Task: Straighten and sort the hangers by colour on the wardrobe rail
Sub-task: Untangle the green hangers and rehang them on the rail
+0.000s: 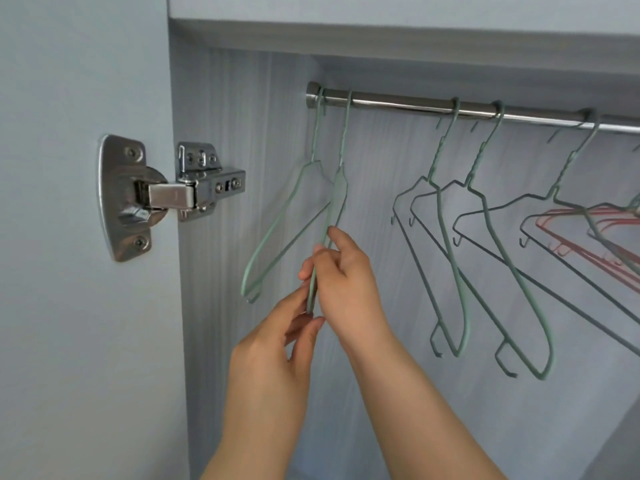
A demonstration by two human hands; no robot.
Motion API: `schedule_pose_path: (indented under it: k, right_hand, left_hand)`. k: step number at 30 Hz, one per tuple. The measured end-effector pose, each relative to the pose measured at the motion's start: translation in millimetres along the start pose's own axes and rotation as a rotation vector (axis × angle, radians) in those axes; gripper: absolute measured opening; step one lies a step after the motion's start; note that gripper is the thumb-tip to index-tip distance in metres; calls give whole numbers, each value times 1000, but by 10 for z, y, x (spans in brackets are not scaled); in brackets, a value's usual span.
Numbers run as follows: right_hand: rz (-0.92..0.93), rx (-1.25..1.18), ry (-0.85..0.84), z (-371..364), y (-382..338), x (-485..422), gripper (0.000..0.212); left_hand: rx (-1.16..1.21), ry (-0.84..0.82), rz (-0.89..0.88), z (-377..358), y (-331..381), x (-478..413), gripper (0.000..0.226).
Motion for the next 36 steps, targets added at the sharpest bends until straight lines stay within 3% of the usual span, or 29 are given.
schedule_pose_path:
  k: [6,9,12,14,17,19,22,26,31,36]
  right_hand:
    - [10,95,-25,-103,-65,-5,52]
    - [187,436,-122,52,-192,210,65]
    - [435,588,146,668,-612,426,61]
    - [401,583,277,1055,-702,405,61]
    - [189,609,239,1228,-466,199,66]
    - [27,489,199,1126,-234,84,64]
    - [-158,52,204,907,14,-19,43]
    - [-205,-216,239,703,72,-66,37]
    - [-213,-270,112,413,-12,-142,38]
    - [-235,-273,52,283,-4,-129,42]
  left_hand:
    - [-38,77,-11,57,-91,-130,24]
    - [-82,79,-25,68,-95,-126,21]
    - [-59,120,20,80,-145,-112,19]
    - [-44,143,53,90,-166,-97,20]
    - [9,169,115,107,-169,-81,27]
    - [27,194,118,129,-160,-83,38]
    - [-59,237,-53,192,-22,-68,51]
    - [9,214,-152,173,193,51,42]
    - [295,-75,239,-126,223,73,29]
    - [235,-88,205,-151,155,21,22]
Point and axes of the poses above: each hand's wrist, its own x-axis away from the middle knuckle, its own z-axis out of the back of the hand, y = z × x, the point moved 5 cm from there along -x, towards the middle knuckle, and after that the axes turned 14 degrees about y, right-handed, at the moved point
